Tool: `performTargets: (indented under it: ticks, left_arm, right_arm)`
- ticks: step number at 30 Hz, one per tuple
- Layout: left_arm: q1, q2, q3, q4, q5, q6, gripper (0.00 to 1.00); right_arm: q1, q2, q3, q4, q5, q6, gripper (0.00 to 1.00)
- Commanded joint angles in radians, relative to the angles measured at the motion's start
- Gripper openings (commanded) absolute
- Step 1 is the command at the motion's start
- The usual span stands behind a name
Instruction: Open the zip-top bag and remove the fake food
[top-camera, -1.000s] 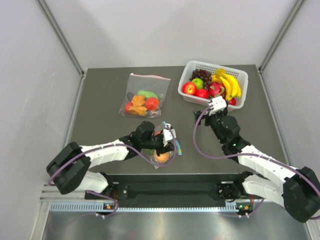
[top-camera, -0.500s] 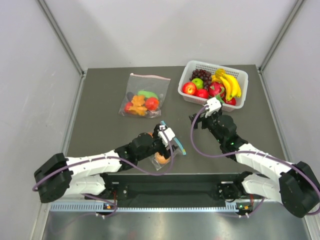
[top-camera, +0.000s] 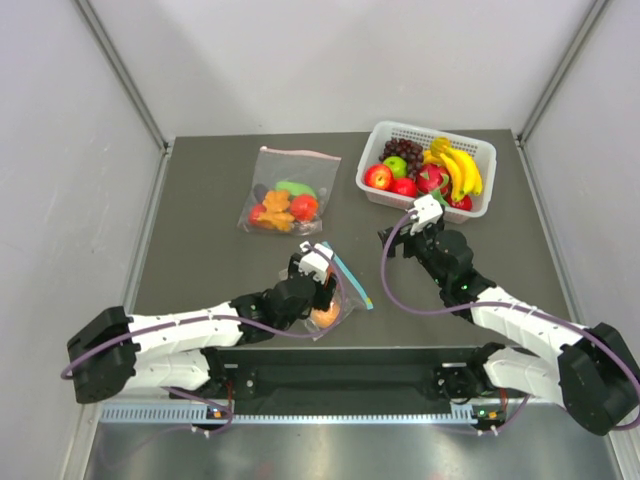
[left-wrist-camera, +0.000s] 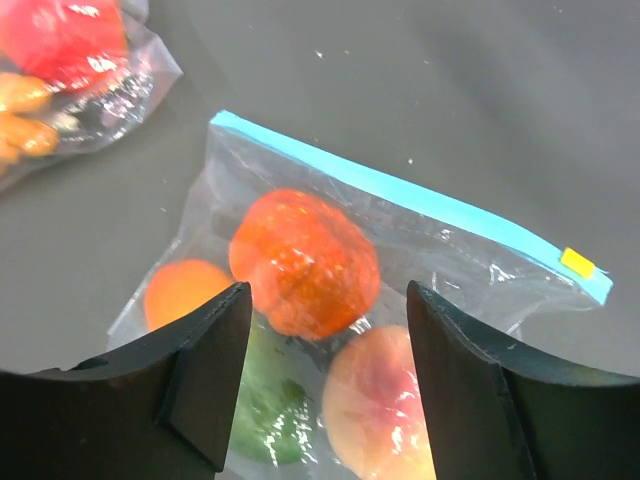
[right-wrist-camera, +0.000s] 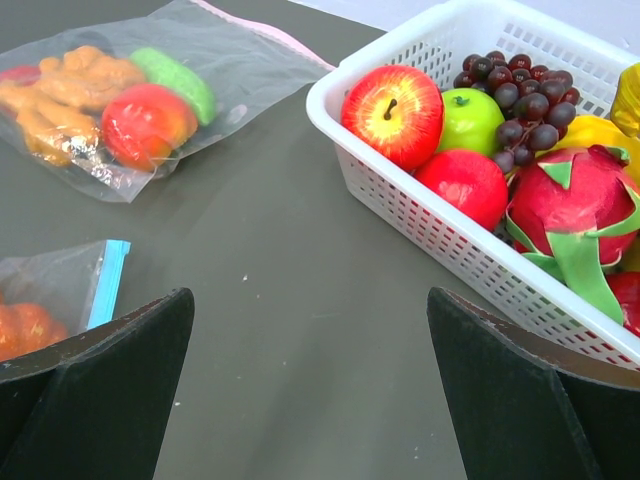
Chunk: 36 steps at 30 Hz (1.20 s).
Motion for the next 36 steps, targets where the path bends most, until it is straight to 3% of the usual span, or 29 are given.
performTargets:
  ticks: [1,5,14,17,18,19,22,25,29,32,36]
  left_arm:
    - [-0.013,-0.009,0.018,-0.021,0.005,-0.067,0.68]
    - [-0.013,0.018,0.021,-0.035,0.095,-0.077,0.68]
    - [-0.020,0.049,0.038,-0.108,0.085,-0.128,0.63]
    - [-0.020,0.099,0.056,-0.116,0.069,-0.123,0.43]
    - [-0.020,0.124,0.061,-0.116,0.068,-0.119,0.28]
    - [-0.020,0.135,0.065,-0.104,0.062,-0.104,0.22]
    - [-0.020,0.162,0.052,-0.064,0.055,-0.052,0.10]
    - [-0.020,0.181,0.024,0.042,0.077,0.060,0.07]
    - [-0.014,0.208,-0.010,0.206,0.169,0.235,0.06]
    - [0.010,0.228,-0.011,0.322,0.406,0.436,0.06]
    - [0.095,0.233,0.024,0.333,0.659,0.545,0.05]
  right_arm:
    - [0.010,-0.009,0.009,0.028,0.008,0.016,1.00]
    - [0.010,-0.015,0.005,0.030,0.014,0.018,1.00]
    - [0.010,-0.013,0.000,0.036,0.023,0.018,1.00]
    - [0.010,-0.018,-0.003,0.037,0.023,0.018,1.00]
    - [0.010,-0.021,-0.005,0.039,0.025,0.018,1.00]
    - [0.010,-0.022,-0.008,0.039,0.025,0.018,1.00]
    - [0.010,-0.032,-0.012,0.040,0.034,0.020,1.00]
    - [0.010,-0.038,-0.014,0.040,0.032,0.021,1.00]
    - [0.010,-0.039,-0.018,0.039,0.022,0.027,1.00]
    - [0.010,-0.041,-0.023,0.037,0.006,0.030,1.00]
    - [0.010,-0.045,-0.032,0.043,-0.012,0.032,1.00]
